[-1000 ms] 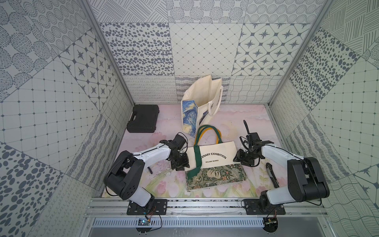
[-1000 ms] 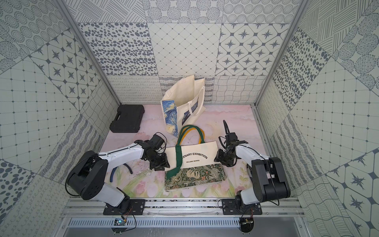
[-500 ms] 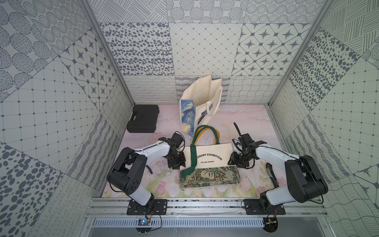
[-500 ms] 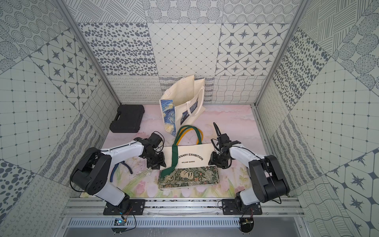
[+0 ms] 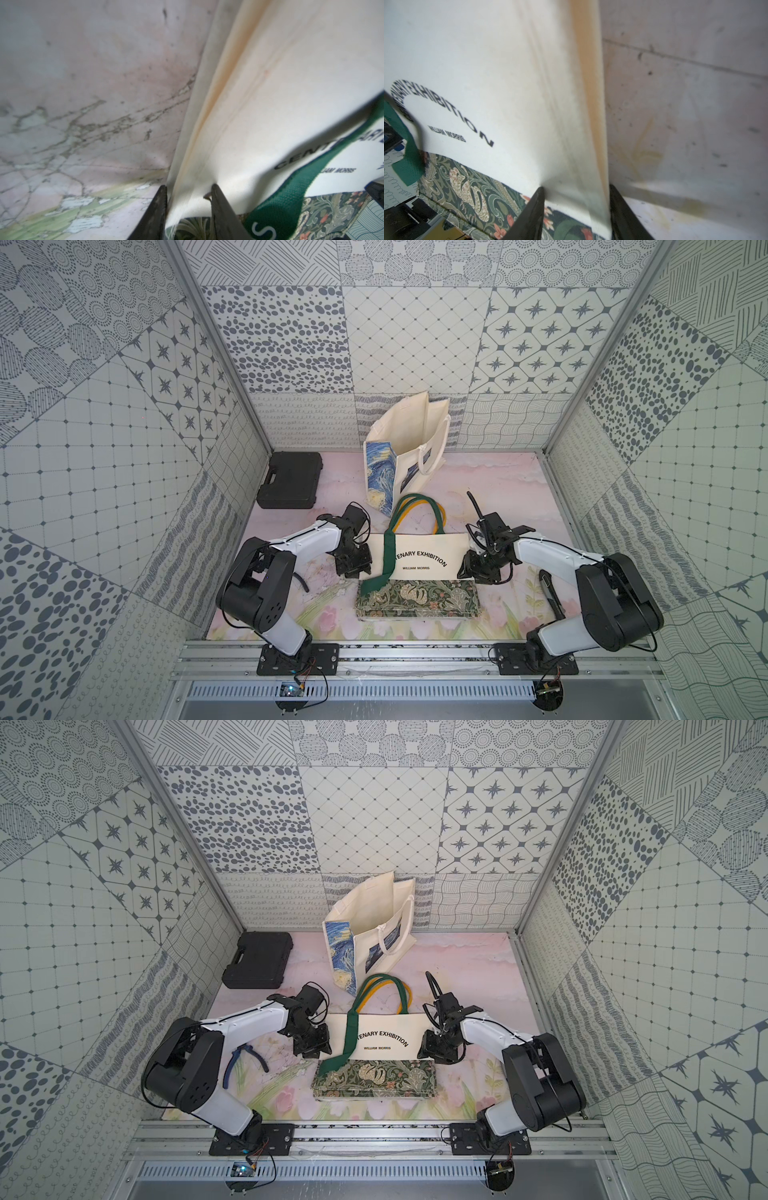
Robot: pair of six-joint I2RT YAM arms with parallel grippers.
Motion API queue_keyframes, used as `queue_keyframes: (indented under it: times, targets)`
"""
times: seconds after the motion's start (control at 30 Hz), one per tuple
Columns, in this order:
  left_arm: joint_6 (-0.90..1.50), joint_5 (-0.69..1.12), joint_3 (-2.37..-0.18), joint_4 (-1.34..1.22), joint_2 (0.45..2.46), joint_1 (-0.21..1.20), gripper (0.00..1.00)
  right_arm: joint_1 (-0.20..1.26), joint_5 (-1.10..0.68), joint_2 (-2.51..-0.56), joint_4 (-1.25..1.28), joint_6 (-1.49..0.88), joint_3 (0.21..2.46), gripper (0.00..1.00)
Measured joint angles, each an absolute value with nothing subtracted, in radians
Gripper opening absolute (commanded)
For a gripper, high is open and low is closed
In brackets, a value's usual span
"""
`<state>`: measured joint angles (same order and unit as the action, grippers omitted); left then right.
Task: Put away the canvas bag
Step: Adjust the canvas bag at the center of the board, then pick up the canvas bag from the center of the board.
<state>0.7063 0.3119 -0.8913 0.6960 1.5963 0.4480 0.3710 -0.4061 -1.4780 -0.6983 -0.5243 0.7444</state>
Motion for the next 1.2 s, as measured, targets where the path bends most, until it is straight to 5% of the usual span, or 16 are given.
queue_keyframes:
  times: [0.13, 0.2, 0.6, 0.67, 0.8, 1.2]
  targets:
    - [0.695, 0.31, -0.897, 0.707, 1.557, 0.444, 0.36, 0.357, -0.381, -1.451, -0.741, -0.52, 0.77, 0.52]
    - [0.684, 0.308, -0.903, 0.714, 1.525, 0.443, 0.35, 0.336, -0.353, -1.412, -0.776, -0.513, 0.799, 0.99]
    - [0.598, 0.255, -0.961, 0.797, 1.159, 0.443, 0.41, 0.364, -0.01, -1.167, -0.987, -0.451, 1.117, 0.99]
    - [0.585, 0.252, -0.965, 0.795, 1.079, 0.443, 0.56, 0.379, 0.004, -1.139, -1.007, -0.451, 1.159, 0.99]
    - [0.597, 0.262, -0.936, 0.765, 0.922, 0.443, 0.64, 0.386, -0.113, -1.089, -0.949, -0.437, 1.156, 0.99]
    - [0.717, 0.329, -0.812, 0.657, 0.698, 0.443, 0.64, 0.387, -0.718, -1.06, -0.487, -0.696, 0.763, 0.99]
